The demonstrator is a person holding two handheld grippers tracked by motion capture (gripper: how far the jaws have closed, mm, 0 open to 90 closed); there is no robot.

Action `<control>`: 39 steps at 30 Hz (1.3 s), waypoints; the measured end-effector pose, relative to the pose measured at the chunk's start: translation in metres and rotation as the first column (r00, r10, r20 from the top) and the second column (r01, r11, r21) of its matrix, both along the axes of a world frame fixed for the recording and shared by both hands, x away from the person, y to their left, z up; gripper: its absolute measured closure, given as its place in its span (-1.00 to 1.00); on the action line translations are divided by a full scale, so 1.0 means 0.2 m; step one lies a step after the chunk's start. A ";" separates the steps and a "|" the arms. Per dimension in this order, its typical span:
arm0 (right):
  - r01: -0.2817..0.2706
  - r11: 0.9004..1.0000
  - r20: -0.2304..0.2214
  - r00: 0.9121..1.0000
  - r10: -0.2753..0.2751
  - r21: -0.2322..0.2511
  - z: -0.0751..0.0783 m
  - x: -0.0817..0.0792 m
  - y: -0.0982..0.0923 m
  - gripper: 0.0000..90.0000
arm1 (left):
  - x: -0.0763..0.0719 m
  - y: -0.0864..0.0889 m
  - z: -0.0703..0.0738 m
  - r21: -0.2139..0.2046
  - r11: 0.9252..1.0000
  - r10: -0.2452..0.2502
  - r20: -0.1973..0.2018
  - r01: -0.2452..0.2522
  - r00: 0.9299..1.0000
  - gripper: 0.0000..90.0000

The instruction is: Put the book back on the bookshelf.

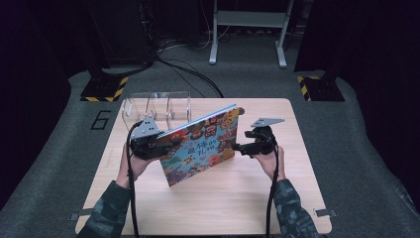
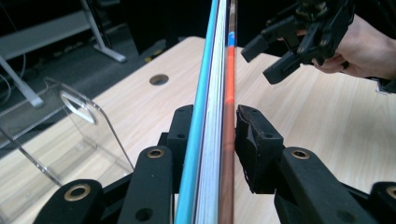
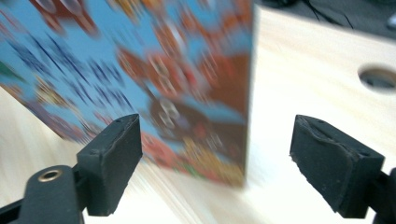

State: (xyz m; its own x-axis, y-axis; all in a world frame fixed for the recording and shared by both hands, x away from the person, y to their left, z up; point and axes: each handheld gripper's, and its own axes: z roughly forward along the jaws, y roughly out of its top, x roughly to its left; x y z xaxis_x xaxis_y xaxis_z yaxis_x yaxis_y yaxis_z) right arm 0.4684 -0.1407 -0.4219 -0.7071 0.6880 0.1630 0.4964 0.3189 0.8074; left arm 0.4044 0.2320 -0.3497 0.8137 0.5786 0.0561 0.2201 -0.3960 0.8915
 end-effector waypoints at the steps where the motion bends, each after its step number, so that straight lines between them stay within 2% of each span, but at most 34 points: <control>1: 0.011 1.000 -0.016 1.000 -0.011 -0.005 -0.04 0.00 -0.02 -0.62 | 0.00 0.00 0.00 -0.005 1.000 -0.003 -0.010 0.003 1.000 0.56; 2: 0.023 1.000 -0.026 0.999 -0.023 -0.011 -0.07 -0.01 -0.04 -0.61 | 0.01 0.01 -0.01 -0.024 1.000 -0.006 -0.030 0.006 1.000 0.59; 5: 0.080 0.996 -0.070 0.994 -0.083 -0.049 -0.21 -0.02 -0.11 -0.62 | 0.01 0.02 -0.01 -0.029 1.000 -0.010 -0.048 0.009 0.999 0.64; 6: 0.102 0.992 -0.081 0.991 -0.108 -0.076 -0.25 -0.03 -0.13 -0.64 | 0.02 0.01 -0.01 -0.032 0.999 -0.008 -0.048 0.006 0.999 0.65; 8: 0.141 0.980 -0.074 0.985 -0.153 -0.141 -0.33 -0.05 -0.16 -0.68 | 0.02 0.02 -0.01 -0.026 1.000 -0.008 -0.060 0.007 0.998 0.65; 9: 0.170 0.971 -0.069 0.981 -0.184 -0.170 -0.36 -0.05 -0.17 -0.69 | 0.02 0.02 -0.01 -0.016 1.000 -0.007 -0.063 0.006 0.998 0.64; 10: 0.177 0.967 -0.060 0.980 -0.191 -0.185 -0.39 -0.05 -0.18 -0.72 | 0.02 0.02 -0.01 -0.009 1.000 0.009 -0.067 -0.010 0.998 0.61; 11: 0.197 0.960 -0.058 0.975 -0.213 -0.200 -0.42 -0.06 -0.20 -0.79 | 0.02 0.01 -0.02 -0.011 1.000 0.011 -0.070 -0.012 0.997 0.59; 15: 0.227 0.955 -0.069 0.967 -0.243 -0.192 -0.51 -0.06 -0.23 -1.00 | 0.02 0.01 -0.03 -0.024 0.999 0.021 -0.077 -0.023 0.997 0.53; 17: 0.244 0.950 -0.060 0.964 -0.260 -0.196 -0.51 -0.06 -0.23 -1.00 | 0.02 0.01 -0.03 0.005 1.000 0.022 -0.067 -0.022 0.998 0.48; 18: 0.258 0.948 -0.060 0.960 -0.273 -0.189 -0.52 -0.06 -0.22 -1.00 | 0.02 0.01 -0.03 -0.001 1.000 0.022 -0.058 -0.022 0.998 0.46; 20: 0.252 0.948 -0.026 0.965 -0.262 -0.196 -0.53 -0.06 -0.23 -1.00 | 0.02 0.01 -0.03 0.008 1.000 0.021 -0.064 -0.020 0.998 0.46; 21: 0.258 0.943 -0.002 0.964 -0.265 -0.211 -0.53 -0.07 -0.23 -0.98 | 0.03 0.02 -0.03 0.001 1.000 0.010 -0.063 -0.010 0.998 0.46; 22: 0.260 0.939 -0.006 0.963 -0.268 -0.227 -0.53 -0.07 -0.22 -0.99 | 0.03 0.02 -0.03 0.001 1.000 0.008 -0.064 -0.008 0.998 0.50; 24: 0.265 0.939 0.002 0.963 -0.271 -0.220 -0.53 -0.07 -0.22 -0.98 | 0.02 0.02 -0.04 -0.030 1.000 -0.011 -0.050 0.010 0.999 0.59; 25: 0.266 0.939 0.002 0.962 -0.272 -0.220 -0.53 -0.07 -0.22 -0.98 | 0.02 0.02 -0.04 -0.041 0.999 -0.017 -0.059 0.014 0.998 0.63; 26: 0.266 0.939 0.003 0.962 -0.272 -0.220 -0.53 -0.07 -0.21 -0.98 | 0.02 0.02 -0.04 -0.038 0.999 -0.012 -0.056 0.010 0.998 0.65; 28: 0.264 0.939 0.002 0.963 -0.270 -0.219 -0.53 -0.07 -0.21 -0.98 | 0.02 0.01 -0.04 -0.063 0.998 -0.013 -0.055 0.009 0.998 0.65; 30: 0.260 0.941 0.002 0.964 -0.266 -0.218 -0.53 -0.07 -0.21 -0.97 | 0.03 0.01 -0.04 -0.058 0.998 -0.021 -0.038 0.019 0.999 0.65; 35: 0.262 0.940 0.001 0.963 -0.268 -0.220 -0.53 -0.07 -0.21 -0.97 | 0.04 -0.02 0.01 -0.033 0.998 -0.057 -0.031 0.056 0.998 0.53; 36: 0.259 0.941 0.004 0.964 -0.264 -0.220 -0.53 -0.07 -0.21 -0.97 | 0.04 -0.03 0.02 -0.027 0.998 -0.059 -0.030 0.058 0.998 0.54; 38: 0.261 0.941 0.003 0.964 -0.267 -0.217 -0.53 -0.07 -0.21 -0.97 | 0.05 -0.04 0.04 0.013 0.998 -0.063 -0.034 0.063 0.997 0.57; 39: 0.259 0.941 0.004 0.964 -0.264 -0.217 -0.53 -0.07 -0.21 -0.97 | 0.06 -0.05 0.04 0.016 0.998 -0.065 -0.038 0.066 0.997 0.62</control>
State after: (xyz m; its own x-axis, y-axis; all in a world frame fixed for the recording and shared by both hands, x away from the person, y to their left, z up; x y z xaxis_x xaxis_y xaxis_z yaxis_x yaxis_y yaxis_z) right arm 0.4547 -0.1834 -0.5287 -0.4951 0.8688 0.0067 0.6046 0.3390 0.7208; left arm 0.4154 0.2224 -0.3419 0.8516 0.5231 0.0344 0.2262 -0.4259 0.8760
